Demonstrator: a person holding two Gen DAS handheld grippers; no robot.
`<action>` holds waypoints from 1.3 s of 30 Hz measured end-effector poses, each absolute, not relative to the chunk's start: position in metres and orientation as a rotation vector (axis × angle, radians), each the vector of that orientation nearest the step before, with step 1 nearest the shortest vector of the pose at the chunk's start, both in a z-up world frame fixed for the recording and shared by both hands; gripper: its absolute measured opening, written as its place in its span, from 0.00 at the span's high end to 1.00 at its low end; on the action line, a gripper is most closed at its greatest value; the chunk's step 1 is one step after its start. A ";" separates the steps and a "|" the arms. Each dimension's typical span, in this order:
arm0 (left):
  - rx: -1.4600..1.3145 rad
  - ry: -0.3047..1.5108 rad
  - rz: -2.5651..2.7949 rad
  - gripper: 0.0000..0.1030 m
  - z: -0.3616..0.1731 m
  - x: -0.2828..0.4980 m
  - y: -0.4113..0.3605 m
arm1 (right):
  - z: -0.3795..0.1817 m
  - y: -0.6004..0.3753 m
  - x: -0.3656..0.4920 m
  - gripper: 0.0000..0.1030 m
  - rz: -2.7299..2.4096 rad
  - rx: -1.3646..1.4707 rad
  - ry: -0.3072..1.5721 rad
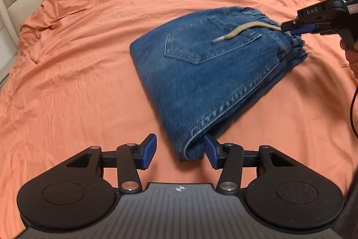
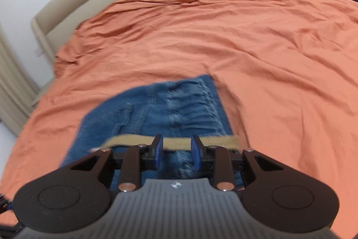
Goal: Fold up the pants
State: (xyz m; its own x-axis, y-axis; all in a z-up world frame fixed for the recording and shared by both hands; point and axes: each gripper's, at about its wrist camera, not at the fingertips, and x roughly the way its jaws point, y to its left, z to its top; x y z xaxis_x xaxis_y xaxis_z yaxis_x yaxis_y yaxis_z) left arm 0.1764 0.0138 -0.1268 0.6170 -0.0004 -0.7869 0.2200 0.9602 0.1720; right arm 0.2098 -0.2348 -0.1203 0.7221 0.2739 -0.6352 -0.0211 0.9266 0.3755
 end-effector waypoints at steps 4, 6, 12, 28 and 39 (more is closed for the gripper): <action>0.173 0.885 -0.084 0.50 -0.143 0.183 0.021 | -0.136 -0.234 0.214 0.77 0.156 0.338 0.746; 0.159 0.865 -0.077 0.67 -0.149 0.184 0.021 | -0.137 -0.233 0.217 0.77 0.162 0.320 0.740; 0.389 0.870 -0.075 0.91 -0.157 0.173 0.002 | -0.153 -0.234 0.219 0.79 0.167 0.302 0.779; -0.018 1.033 -0.093 0.63 -0.149 0.171 0.061 | -0.152 -0.235 0.215 0.78 0.175 0.250 0.788; -0.201 0.880 -0.045 0.54 -0.118 0.178 0.075 | -0.123 -0.257 0.195 0.45 0.193 0.335 0.667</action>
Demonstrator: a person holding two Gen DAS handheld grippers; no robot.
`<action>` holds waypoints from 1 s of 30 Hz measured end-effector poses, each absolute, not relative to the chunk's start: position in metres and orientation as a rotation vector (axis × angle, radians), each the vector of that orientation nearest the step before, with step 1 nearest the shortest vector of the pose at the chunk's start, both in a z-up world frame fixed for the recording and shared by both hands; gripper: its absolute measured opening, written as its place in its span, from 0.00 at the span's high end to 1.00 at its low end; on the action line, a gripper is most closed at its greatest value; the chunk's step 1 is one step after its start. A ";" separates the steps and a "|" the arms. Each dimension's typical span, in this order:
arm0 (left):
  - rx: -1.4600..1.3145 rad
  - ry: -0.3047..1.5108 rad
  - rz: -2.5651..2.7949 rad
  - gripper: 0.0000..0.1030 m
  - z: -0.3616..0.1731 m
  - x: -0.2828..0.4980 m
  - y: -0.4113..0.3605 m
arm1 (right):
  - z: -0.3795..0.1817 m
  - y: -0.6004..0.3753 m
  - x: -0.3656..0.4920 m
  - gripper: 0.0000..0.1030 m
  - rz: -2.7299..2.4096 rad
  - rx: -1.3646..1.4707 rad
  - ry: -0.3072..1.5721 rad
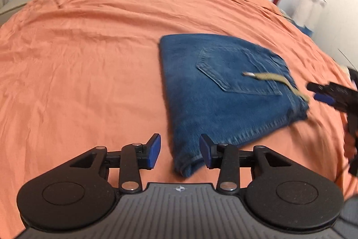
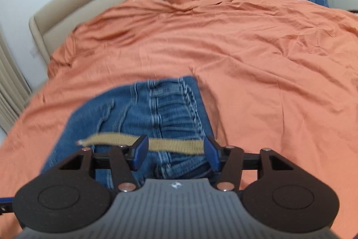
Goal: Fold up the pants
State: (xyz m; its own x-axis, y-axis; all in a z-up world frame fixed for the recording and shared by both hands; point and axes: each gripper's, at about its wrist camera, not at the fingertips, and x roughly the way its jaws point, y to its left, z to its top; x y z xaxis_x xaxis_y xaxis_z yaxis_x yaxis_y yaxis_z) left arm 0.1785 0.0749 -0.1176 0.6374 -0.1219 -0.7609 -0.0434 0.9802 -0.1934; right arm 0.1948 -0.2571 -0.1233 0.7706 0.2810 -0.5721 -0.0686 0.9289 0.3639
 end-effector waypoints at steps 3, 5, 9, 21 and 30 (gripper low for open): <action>-0.230 0.890 -0.011 0.52 -0.122 0.190 0.080 | -0.126 -0.259 0.202 0.43 0.202 0.331 0.664; -0.250 0.905 -0.012 0.49 -0.125 0.199 0.085 | -0.129 -0.260 0.209 0.43 0.200 0.331 0.684; -0.291 0.925 -0.006 0.48 -0.133 0.218 0.095 | -0.142 -0.267 0.225 0.40 0.220 0.370 0.765; -0.636 0.960 -0.131 0.37 -0.180 0.291 0.137 | -0.169 -0.306 0.290 0.28 0.335 0.579 0.950; -0.758 0.956 -0.210 0.40 -0.207 0.323 0.148 | -0.187 -0.306 0.329 0.29 0.457 0.718 1.008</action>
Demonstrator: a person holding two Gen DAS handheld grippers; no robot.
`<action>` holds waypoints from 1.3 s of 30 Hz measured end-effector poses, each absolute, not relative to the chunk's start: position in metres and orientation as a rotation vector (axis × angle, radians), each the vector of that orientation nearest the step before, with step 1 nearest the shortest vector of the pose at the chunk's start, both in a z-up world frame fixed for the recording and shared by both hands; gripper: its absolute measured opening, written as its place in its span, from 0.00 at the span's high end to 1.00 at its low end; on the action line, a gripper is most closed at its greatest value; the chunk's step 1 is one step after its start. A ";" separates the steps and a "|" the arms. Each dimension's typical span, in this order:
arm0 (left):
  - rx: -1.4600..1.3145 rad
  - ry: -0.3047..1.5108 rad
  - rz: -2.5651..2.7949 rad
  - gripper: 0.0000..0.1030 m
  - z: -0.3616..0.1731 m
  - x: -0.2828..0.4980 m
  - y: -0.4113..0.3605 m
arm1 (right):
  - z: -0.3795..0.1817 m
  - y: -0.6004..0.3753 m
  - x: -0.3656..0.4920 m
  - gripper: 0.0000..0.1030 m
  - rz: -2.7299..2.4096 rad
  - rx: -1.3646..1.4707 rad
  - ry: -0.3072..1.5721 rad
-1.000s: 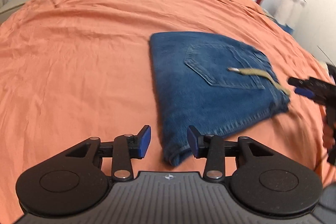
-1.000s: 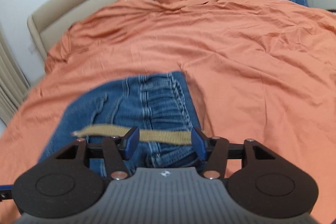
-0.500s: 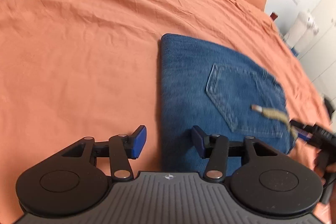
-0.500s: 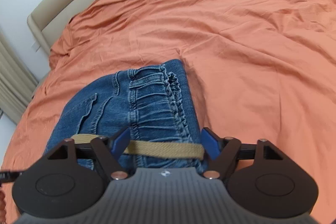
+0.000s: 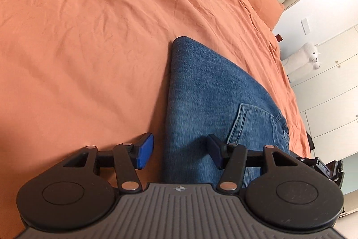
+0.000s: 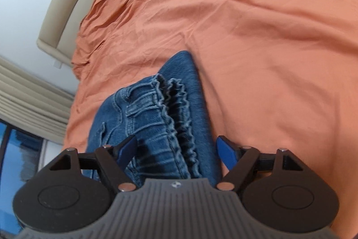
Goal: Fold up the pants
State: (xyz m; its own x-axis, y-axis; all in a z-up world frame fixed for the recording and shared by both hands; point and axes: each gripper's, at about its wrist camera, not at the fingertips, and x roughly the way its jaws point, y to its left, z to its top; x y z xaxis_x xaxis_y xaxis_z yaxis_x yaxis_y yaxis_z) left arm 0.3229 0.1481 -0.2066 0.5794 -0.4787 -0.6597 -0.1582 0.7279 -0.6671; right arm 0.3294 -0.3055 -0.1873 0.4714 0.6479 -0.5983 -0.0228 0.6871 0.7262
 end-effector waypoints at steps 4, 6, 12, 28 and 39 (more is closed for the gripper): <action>-0.755 0.953 -0.208 0.46 -0.207 0.327 0.146 | -0.187 -0.301 0.333 0.57 0.461 0.688 1.005; -0.744 0.954 -0.201 0.48 -0.205 0.328 0.144 | -0.180 -0.299 0.330 0.71 0.433 0.672 0.999; -0.787 0.956 -0.218 0.45 -0.203 0.325 0.149 | -0.179 -0.302 0.327 0.85 0.376 0.675 0.967; -0.875 0.911 -0.160 0.94 -0.190 0.317 0.151 | -0.169 -0.303 0.322 0.83 0.458 0.729 0.945; -0.727 0.823 -0.121 0.95 -0.106 0.271 0.184 | -0.081 -0.249 0.276 0.86 0.532 0.596 0.857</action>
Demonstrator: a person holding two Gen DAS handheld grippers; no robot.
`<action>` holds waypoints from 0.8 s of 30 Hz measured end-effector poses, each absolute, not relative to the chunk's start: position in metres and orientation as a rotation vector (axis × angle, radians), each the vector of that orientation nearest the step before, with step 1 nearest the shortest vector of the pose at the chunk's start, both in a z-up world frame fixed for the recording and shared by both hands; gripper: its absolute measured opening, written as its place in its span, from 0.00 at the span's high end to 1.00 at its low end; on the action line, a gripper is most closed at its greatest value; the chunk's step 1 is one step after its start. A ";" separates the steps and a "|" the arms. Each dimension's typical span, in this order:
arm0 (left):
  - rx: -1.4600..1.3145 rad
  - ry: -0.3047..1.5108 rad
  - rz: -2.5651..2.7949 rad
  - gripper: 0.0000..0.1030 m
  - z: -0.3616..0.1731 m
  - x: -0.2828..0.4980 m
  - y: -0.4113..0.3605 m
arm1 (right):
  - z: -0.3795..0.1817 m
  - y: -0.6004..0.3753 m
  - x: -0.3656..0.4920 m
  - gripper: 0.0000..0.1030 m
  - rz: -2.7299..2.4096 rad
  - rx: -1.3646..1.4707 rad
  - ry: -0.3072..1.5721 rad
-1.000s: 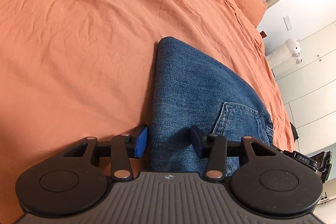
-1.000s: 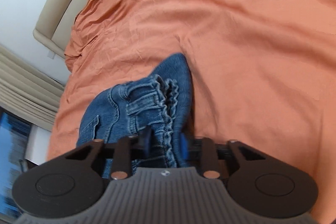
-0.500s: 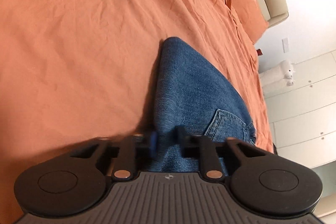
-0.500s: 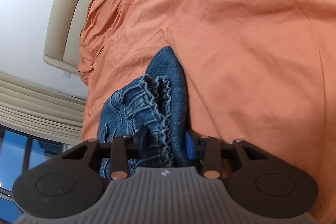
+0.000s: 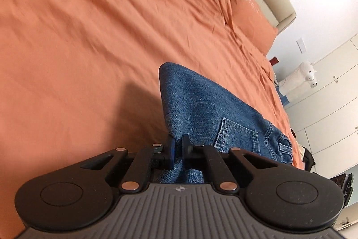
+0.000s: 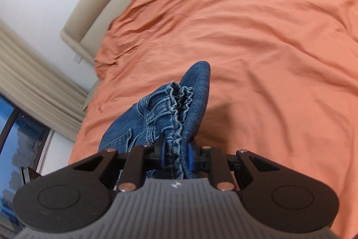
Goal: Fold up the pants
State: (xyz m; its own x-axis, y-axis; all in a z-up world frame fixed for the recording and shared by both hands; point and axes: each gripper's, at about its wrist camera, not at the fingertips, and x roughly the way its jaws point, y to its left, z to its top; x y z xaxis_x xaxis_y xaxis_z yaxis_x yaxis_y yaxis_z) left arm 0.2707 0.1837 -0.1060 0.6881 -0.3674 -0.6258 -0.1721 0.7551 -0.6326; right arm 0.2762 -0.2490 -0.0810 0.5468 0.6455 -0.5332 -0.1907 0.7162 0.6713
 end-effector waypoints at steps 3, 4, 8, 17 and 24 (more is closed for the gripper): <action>-0.677 0.838 -0.091 0.95 -0.086 0.249 0.211 | -0.070 -0.217 0.262 0.86 0.580 0.589 0.855; -0.654 0.846 -0.079 0.95 -0.080 0.241 0.221 | -0.068 -0.204 0.257 0.86 0.597 0.589 0.855; -0.593 0.836 -0.009 0.95 -0.059 0.208 0.261 | -0.069 -0.149 0.242 0.86 0.682 0.600 0.864; -0.535 0.872 0.119 0.95 -0.058 0.186 0.337 | -0.095 -0.032 0.233 0.86 0.787 0.642 0.897; -0.532 0.916 0.072 0.95 -0.109 0.190 0.362 | -0.128 -0.004 0.249 0.86 0.750 0.593 0.949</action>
